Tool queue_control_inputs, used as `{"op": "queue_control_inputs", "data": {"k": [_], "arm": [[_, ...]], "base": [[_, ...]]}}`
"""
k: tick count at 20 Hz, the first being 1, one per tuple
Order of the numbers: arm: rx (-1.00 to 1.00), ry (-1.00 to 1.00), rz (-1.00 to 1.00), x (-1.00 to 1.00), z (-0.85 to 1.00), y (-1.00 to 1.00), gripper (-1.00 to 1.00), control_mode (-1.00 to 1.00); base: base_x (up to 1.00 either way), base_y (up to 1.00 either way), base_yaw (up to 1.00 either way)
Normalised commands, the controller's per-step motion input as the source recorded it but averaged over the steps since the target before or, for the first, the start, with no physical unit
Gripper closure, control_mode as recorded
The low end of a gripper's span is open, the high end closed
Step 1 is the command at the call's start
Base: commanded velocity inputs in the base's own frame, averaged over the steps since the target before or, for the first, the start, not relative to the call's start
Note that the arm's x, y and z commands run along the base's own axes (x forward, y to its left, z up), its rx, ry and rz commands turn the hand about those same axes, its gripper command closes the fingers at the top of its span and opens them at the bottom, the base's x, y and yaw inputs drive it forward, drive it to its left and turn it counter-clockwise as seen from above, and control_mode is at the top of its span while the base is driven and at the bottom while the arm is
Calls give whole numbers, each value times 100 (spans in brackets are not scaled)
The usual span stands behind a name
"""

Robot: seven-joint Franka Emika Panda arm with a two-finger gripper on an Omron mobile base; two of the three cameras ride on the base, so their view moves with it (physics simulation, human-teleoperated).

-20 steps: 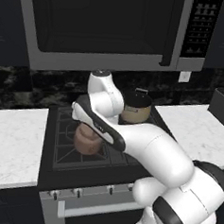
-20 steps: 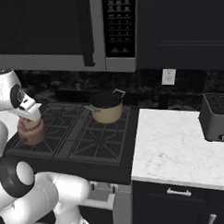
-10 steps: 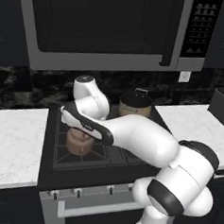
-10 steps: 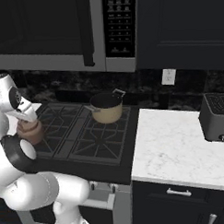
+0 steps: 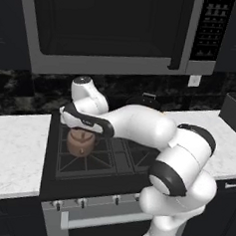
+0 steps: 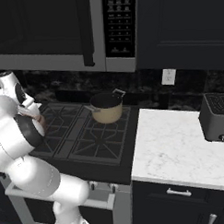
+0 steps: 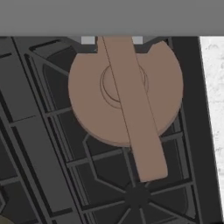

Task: Pick the kettle from the counter and place it on a stove burner. Then turn the burner on.

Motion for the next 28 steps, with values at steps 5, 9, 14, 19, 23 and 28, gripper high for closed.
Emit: {"op": "queue_control_inputs", "data": {"k": [5,9,14,19,23,28], "arm": [[-3,2,0,4,-5,-3,100,-100],[-7,0,0,0,-24,0,100,-100],[-7,0,0,0,-33,0,100,-100],[0,0,0,1,-14,0,100,-100],[0,0,0,0,-9,0,-100,-100],[0,0,0,0,0,0,-100,-100]], "base": [[0,0,0],[0,0,0],[0,0,0],[0,0,0],[0,0,0],[0,0,0]]}}
